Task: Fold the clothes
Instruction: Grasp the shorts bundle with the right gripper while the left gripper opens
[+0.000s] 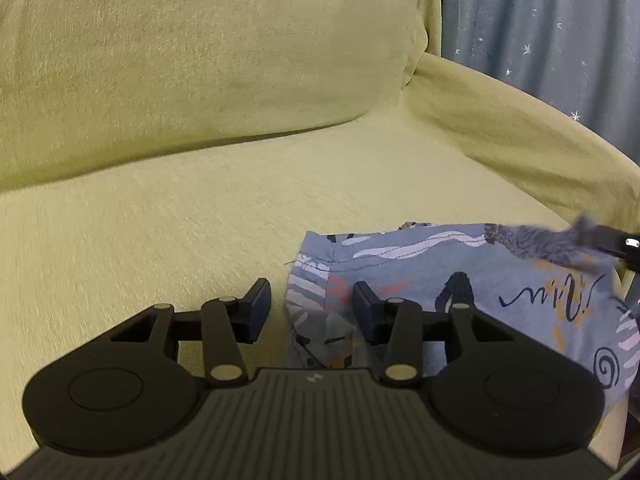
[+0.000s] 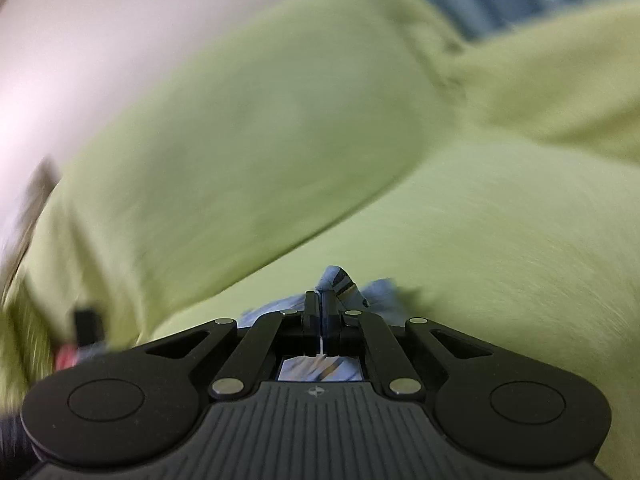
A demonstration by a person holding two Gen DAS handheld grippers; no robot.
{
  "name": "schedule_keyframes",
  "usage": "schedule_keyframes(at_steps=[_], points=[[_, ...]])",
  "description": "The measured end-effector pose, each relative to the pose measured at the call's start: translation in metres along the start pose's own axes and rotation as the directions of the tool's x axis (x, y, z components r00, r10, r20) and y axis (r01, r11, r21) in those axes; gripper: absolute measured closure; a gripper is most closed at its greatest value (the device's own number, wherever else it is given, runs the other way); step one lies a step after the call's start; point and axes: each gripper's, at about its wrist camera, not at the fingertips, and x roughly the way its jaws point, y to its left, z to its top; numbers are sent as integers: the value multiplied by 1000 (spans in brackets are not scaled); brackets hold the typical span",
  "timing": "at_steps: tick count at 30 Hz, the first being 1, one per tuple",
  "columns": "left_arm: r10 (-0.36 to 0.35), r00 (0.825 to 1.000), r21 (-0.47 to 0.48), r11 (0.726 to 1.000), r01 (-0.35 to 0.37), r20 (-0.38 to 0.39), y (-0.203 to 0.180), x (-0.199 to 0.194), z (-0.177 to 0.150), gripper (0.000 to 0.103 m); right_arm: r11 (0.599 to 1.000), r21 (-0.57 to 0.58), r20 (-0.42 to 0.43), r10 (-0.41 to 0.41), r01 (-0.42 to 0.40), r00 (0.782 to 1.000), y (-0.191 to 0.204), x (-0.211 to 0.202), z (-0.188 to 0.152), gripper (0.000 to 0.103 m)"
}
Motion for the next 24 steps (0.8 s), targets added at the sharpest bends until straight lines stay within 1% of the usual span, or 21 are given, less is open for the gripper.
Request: schedule_keyframes(at_steps=[3,6,8,9,11,13,14,16,18,20,21,23,24], points=[[3,1000,3,1000,-3,4,-1,0,-1,64,998,-47,-5,32,-32,999,23,-17,-15,100],[7,1000,8,1000,-7,5,-2,1,0,64,994,-89,-25,54,-56,998,36,-21,-22,100],[5,1000,8,1000,-5,8,-2,2,0,64,995,-79,-23,64,-65,998,36,-21,-20,100],[5,1000,9,1000,-5,11,-1,2,0,64,996,-70,-14,62,-63,998,35,-22,-19,100],[6,1000,13,1000,-6,16,-2,1,1,64,999,-47,16,26,-26,1000,27,-25,-14,100],[6,1000,24,1000,-6,15,-4,2,1,65,999,33,33,-34,33,999,13,-30,-11,100],[4,1000,31,1000,-5,13,-5,3,1,65,992,113,28,-54,51,998,0,-29,-11,100],[4,1000,44,999,-5,11,-7,3,1,65,960,266,11,-91,85,996,-24,-27,-12,100],[2,1000,53,999,-3,9,-9,4,1,65,923,369,-11,-108,104,994,-41,-25,-18,100],[4,1000,60,998,-5,10,-10,4,1,65,907,403,-21,-125,122,992,-47,-22,-21,100],[3,1000,64,998,-4,11,-11,4,1,65,907,400,-23,-135,133,991,-47,-20,-20,99],[1,1000,70,998,-2,13,-12,4,0,65,904,398,-28,-156,155,987,-47,-19,-18,87],[0,1000,71,997,-1,13,-12,4,0,64,901,403,-31,-163,162,986,-47,-20,-17,85]])
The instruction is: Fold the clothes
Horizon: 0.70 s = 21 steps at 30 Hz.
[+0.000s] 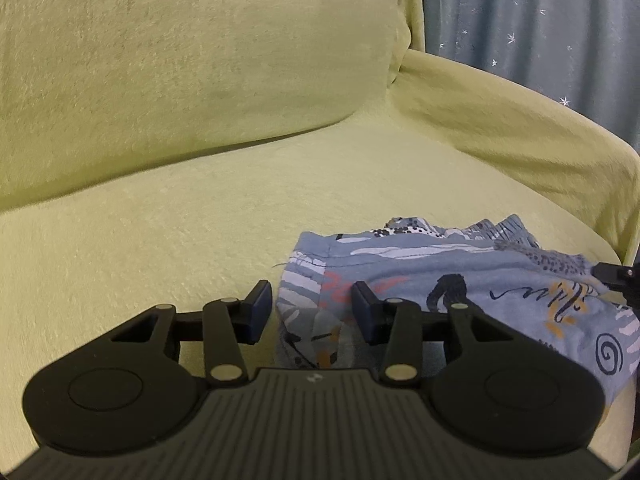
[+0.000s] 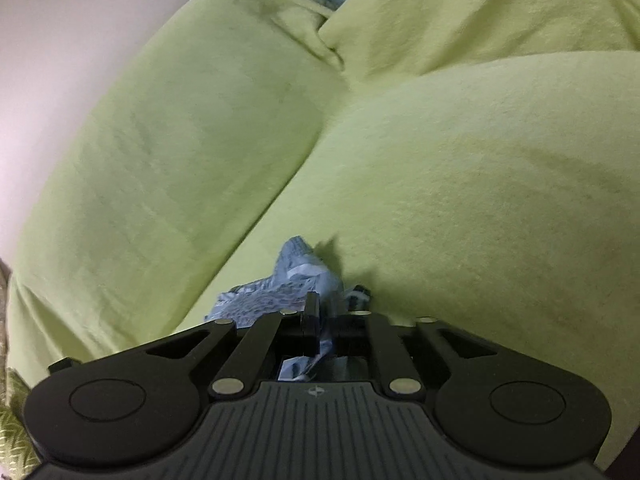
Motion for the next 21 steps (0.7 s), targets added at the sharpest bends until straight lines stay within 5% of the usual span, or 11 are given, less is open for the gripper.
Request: schedule_keyframes(at_steps=[3,9,12,15,17,21], points=[[-2,1000,0,1000,2,0,0,1,-1,64,1000,14,-22,-18,19,1000,-3,2,3,71],[-6,1000,8,1000,6,-2,-1,2,-1,63,982,190,-105,41,-21,994,-23,23,10,69],[-14,1000,2,1000,14,1,0,1,-1,62,977,211,-107,58,-34,993,-24,32,14,89],[-45,999,-25,999,46,14,6,0,0,61,993,115,-82,41,-31,996,-12,28,17,97],[-78,996,-51,996,80,39,12,-4,1,60,998,-59,-29,32,-34,999,13,17,23,97],[-126,990,-87,988,131,66,23,-9,1,53,933,-355,118,108,-60,987,62,1,33,98]])
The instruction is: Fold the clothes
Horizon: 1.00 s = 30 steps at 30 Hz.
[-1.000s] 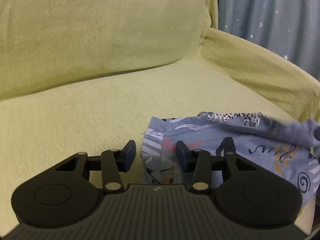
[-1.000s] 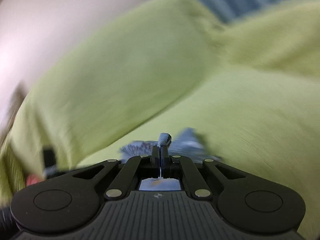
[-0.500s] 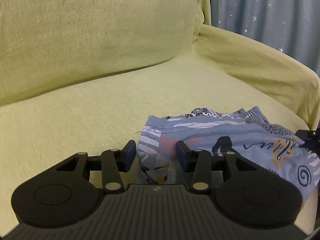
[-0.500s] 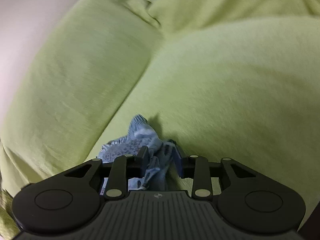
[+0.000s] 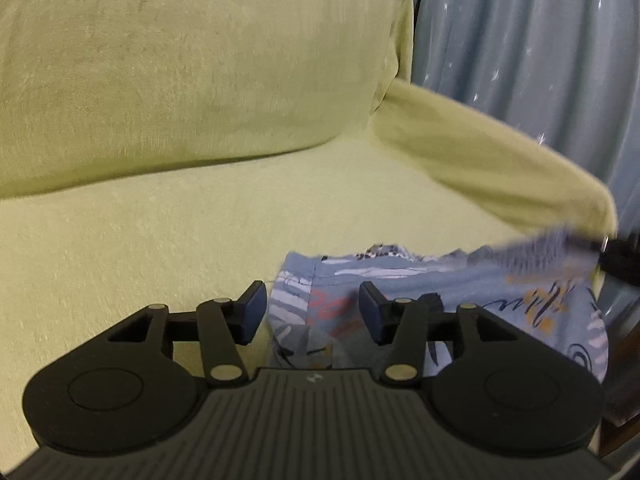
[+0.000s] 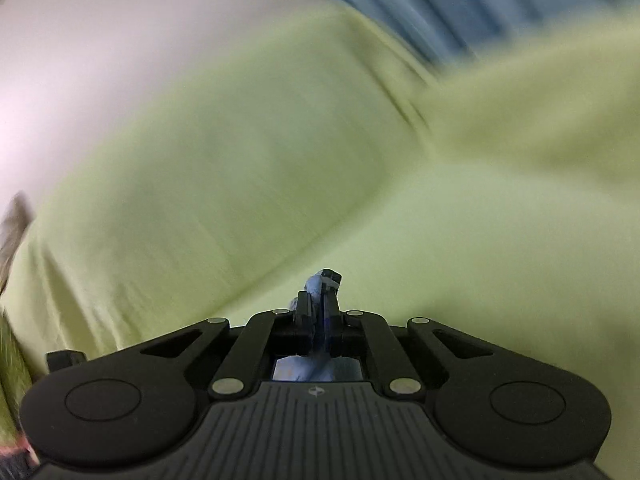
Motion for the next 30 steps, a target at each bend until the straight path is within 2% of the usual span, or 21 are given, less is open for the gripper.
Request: schedule_keyframes(at_steps=[3,6,9,12,14,16,18,20,22,23,25,27,28,30], points=[[-13,1000,-12,1000,13,-18,5,2,0,49,998,-23,-24,-52,51,998,-1,17,0,98],[-32,998,-27,999,30,-56,8,8,0,48,991,106,-107,-72,84,992,-28,36,-14,98],[-32,997,-7,999,32,-76,6,12,2,47,980,165,-141,-90,113,986,-47,39,-21,98],[-32,994,26,999,35,-103,1,18,4,49,970,214,-138,-90,118,986,-57,39,-23,98],[-29,992,55,998,36,-123,-4,22,6,60,968,216,-140,-95,124,986,-56,42,-24,98],[-21,990,84,996,33,-142,-9,25,7,97,967,222,-131,-95,123,987,-54,44,-25,98],[-10,992,85,996,20,-123,-9,23,8,99,965,247,-86,-67,86,994,-53,40,-18,98],[14,999,74,997,-10,-46,-8,13,14,100,970,242,-6,-18,18,1000,-47,34,-7,98],[19,999,30,999,-20,40,-3,3,23,100,982,188,44,5,-13,999,-38,30,2,98],[30,998,20,999,-31,53,-2,2,25,100,988,154,44,-4,-3,999,-35,33,4,99],[49,999,19,999,-49,20,-2,9,24,100,992,118,2,-42,41,999,-36,44,2,98],[68,996,30,997,-67,-62,-1,24,13,99,990,106,-63,-90,96,994,-45,57,-6,91],[71,993,36,997,-68,-96,0,29,9,97,985,127,-95,-108,120,990,-52,60,-11,84],[68,994,36,997,-65,-91,1,30,5,95,969,198,-121,-124,147,985,-69,59,-20,81]])
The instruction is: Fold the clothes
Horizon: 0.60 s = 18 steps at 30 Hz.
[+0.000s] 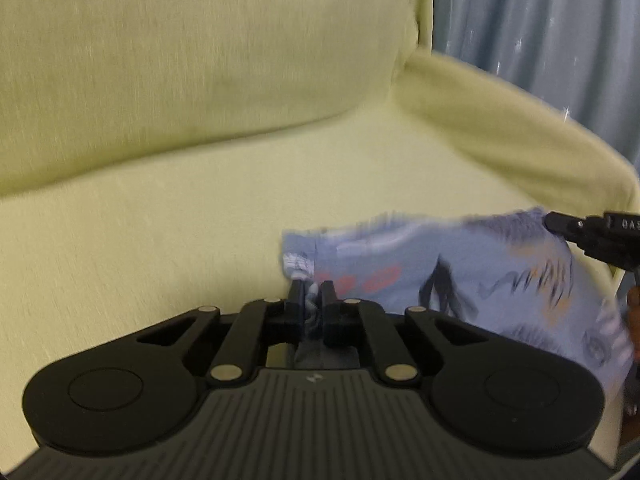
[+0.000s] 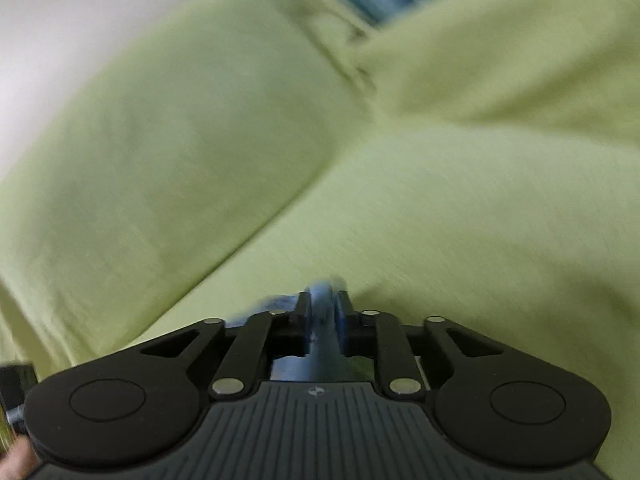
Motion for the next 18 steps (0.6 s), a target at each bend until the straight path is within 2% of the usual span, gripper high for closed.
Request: schedule_keyframes(at_steps=[2,3,7,9,12,15,18], points=[[23,1000,-5,1000,-23,13,1,-4,3,88,998,55,14,1,-2,1000,-12,-12,1,81],[44,999,2,999,-44,23,0,-7,3,80,997,75,22,2,-4,1000,-17,-19,1,81],[73,996,51,996,-76,58,-11,-25,1,80,985,157,-18,72,-68,997,-29,-50,-9,74],[50,997,101,993,-57,67,-28,-38,-2,80,980,167,-50,114,-104,992,-29,-66,-19,74],[-9,998,180,984,-2,59,-56,-51,-8,80,987,85,-90,141,-133,986,-13,-91,-35,75],[-60,998,246,968,54,19,-84,-58,-18,80,985,3,-119,174,-175,978,10,-112,-53,76],[-99,994,336,936,105,-34,-109,-60,-34,80,980,-123,-167,137,-159,976,32,-119,-70,76]])
